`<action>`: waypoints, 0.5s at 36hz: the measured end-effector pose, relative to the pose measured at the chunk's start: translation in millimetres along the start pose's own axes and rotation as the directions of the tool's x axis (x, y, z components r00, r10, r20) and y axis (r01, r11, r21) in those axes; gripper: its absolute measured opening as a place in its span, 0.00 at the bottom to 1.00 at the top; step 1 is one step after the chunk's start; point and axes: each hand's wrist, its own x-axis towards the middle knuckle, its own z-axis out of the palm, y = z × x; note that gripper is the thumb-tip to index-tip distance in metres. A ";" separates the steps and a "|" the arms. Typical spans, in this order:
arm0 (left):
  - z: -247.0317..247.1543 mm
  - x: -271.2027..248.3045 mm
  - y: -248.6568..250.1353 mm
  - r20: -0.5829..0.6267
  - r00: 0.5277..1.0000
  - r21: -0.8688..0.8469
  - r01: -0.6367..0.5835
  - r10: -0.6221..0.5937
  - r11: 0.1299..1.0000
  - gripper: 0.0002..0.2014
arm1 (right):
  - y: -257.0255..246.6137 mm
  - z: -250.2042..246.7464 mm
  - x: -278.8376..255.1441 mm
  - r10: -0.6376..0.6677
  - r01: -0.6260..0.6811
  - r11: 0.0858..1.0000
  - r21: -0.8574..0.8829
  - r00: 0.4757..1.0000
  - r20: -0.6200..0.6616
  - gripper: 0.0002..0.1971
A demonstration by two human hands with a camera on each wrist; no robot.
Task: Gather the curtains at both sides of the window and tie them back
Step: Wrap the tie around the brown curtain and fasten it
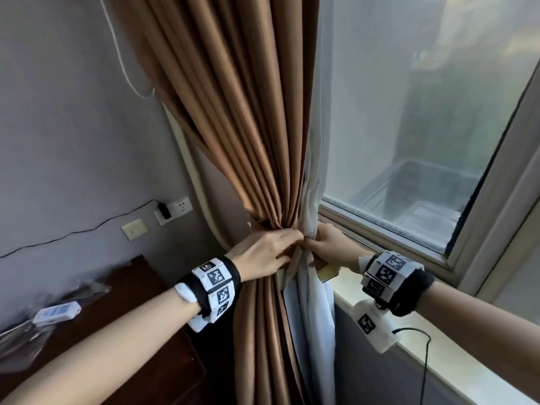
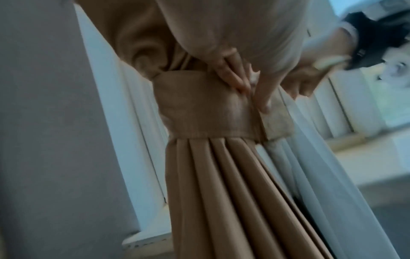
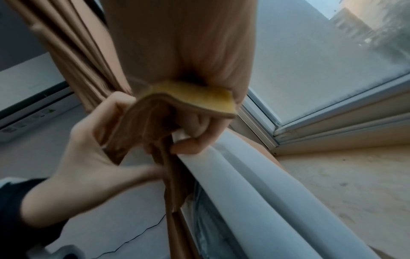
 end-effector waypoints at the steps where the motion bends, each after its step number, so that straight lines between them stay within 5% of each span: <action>1: 2.1 -0.5 1.7 0.009 0.999 0.119 -0.049 0.048 0.992 0.30 | 1.7 0.2 -1.0 -0.004 0.004 1.000 0.003 1.000 0.004 0.02; 4: 4.0 1.1 5.1 -0.070 0.994 0.271 -0.065 0.087 0.960 0.31 | 9.1 1.7 -3.0 -0.040 0.038 0.998 -0.046 0.998 -0.039 0.14; 10: 3.0 6.8 1.4 -0.078 0.992 0.317 -0.069 0.099 0.946 0.14 | 16.5 5.6 -15.1 -0.088 0.092 0.996 0.013 0.976 -0.199 0.23; 14: 1.5 8.3 4.9 -0.051 0.998 0.250 -0.023 0.037 0.968 0.05 | 24.7 10.5 -21.6 -0.220 0.237 0.971 -0.014 0.880 -0.421 0.23; 18: 1.6 12.8 14.0 -0.075 0.994 0.138 0.089 -0.080 0.986 0.04 | 29.6 2.6 -28.1 -0.257 0.239 0.966 -0.102 0.821 -0.510 0.17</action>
